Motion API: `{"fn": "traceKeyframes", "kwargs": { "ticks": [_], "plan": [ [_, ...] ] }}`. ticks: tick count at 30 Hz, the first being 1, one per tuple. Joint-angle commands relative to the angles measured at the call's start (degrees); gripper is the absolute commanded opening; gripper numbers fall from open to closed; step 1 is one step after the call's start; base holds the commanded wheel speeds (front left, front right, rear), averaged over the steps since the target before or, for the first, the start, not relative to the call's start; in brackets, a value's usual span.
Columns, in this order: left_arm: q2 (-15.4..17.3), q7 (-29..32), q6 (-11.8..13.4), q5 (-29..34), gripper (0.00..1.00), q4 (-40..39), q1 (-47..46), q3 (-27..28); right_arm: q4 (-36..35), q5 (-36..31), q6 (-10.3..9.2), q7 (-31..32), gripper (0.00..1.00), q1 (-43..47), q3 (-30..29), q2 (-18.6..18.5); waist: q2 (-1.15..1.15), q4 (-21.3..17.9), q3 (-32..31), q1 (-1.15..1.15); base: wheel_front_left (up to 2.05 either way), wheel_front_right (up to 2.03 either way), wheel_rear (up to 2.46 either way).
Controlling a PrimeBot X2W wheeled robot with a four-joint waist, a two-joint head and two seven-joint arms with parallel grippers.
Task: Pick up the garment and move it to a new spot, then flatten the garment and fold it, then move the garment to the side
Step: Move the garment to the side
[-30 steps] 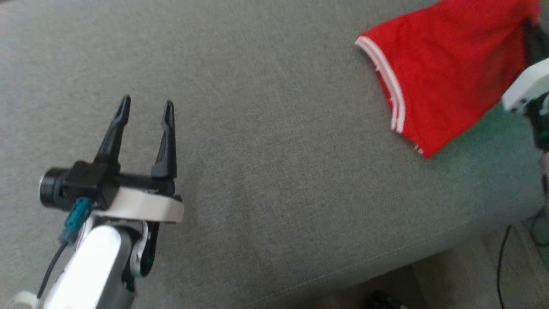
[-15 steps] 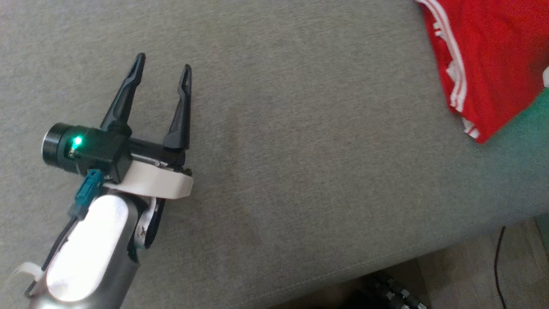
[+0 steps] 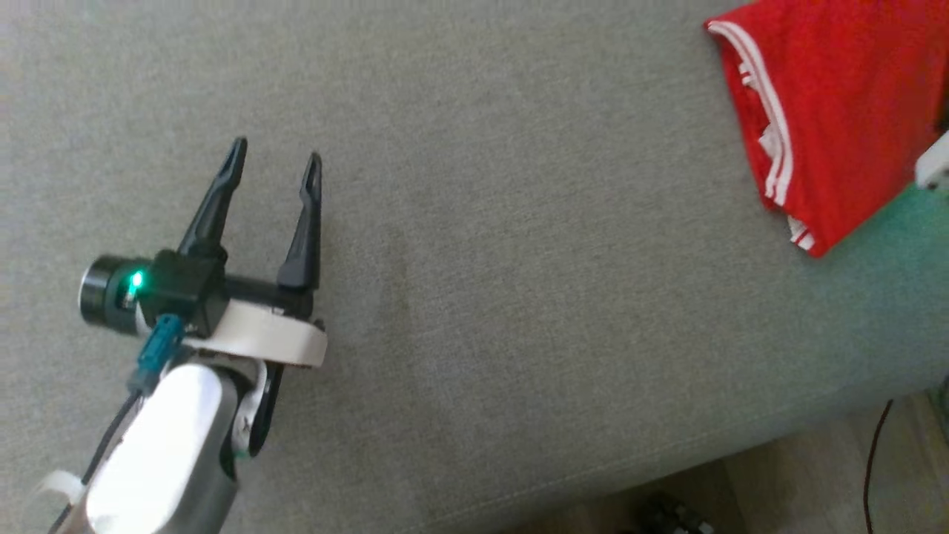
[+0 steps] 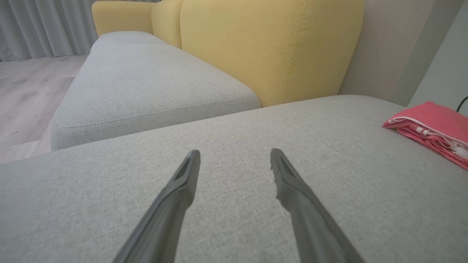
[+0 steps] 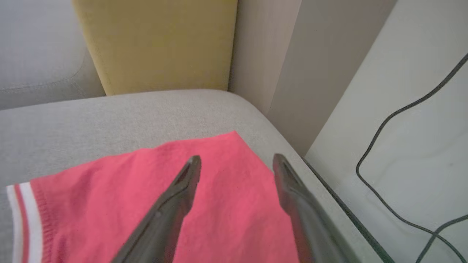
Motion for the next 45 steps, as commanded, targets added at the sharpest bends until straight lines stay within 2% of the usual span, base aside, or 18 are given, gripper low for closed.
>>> {"fn": "traceKeyframes", "kwargs": {
  "ticks": [1,6,11,17,21,26,34,45],
  "plan": [
    [0.9,-0.6,0.4,-0.5,1.0,-1.4,0.2,2.4,-3.0,0.2,0.37,-1.7,1.0,2.6,1.3,0.1,0.0,-0.3,-2.8,0.0,0.0,0.0,0.0],
    [0.5,-0.7,1.4,-1.0,1.0,-0.7,3.8,3.1,-13.0,1.1,0.37,-4.7,1.0,11.1,5.5,2.2,0.0,0.5,-8.2,0.0,0.0,0.0,0.0],
    [-0.1,-0.7,3.0,-2.0,1.0,-1.4,8.3,4.3,-27.1,2.1,0.37,-5.2,1.0,21.3,8.2,5.5,0.0,2.7,-13.2,0.0,0.0,0.0,0.0],
    [0.2,-0.8,4.3,-2.6,1.0,-2.9,12.4,5.4,-43.5,0.8,0.37,-2.3,1.0,32.2,9.1,9.9,0.0,6.8,-17.3,0.0,0.0,0.0,0.0],
    [0.7,-0.7,5.2,-3.2,1.0,-3.5,15.2,6.3,-50.9,-0.8,0.37,0.8,1.0,37.8,9.4,12.4,0.0,9.0,-19.6,0.0,0.0,0.0,0.0],
    [1.6,-0.2,6.4,-3.7,1.0,-4.5,18.8,7.0,-56.5,-1.7,0.37,4.3,1.0,44.7,8.3,14.4,0.0,10.8,-22.5,0.0,0.0,0.0,0.0],
    [2.5,1.1,7.1,-4.3,1.0,-5.5,23.0,6.5,-61.9,-2.5,0.37,8.0,1.0,53.0,6.1,15.9,0.0,11.8,-25.9,0.0,0.0,0.0,0.0],
    [2.8,2.2,8.1,-4.7,1.0,-6.2,25.8,6.0,-65.9,-3.1,0.37,10.2,1.0,56.7,5.4,16.8,0.0,12.2,-27.3,0.0,0.0,0.0,0.0]
  ]
}}
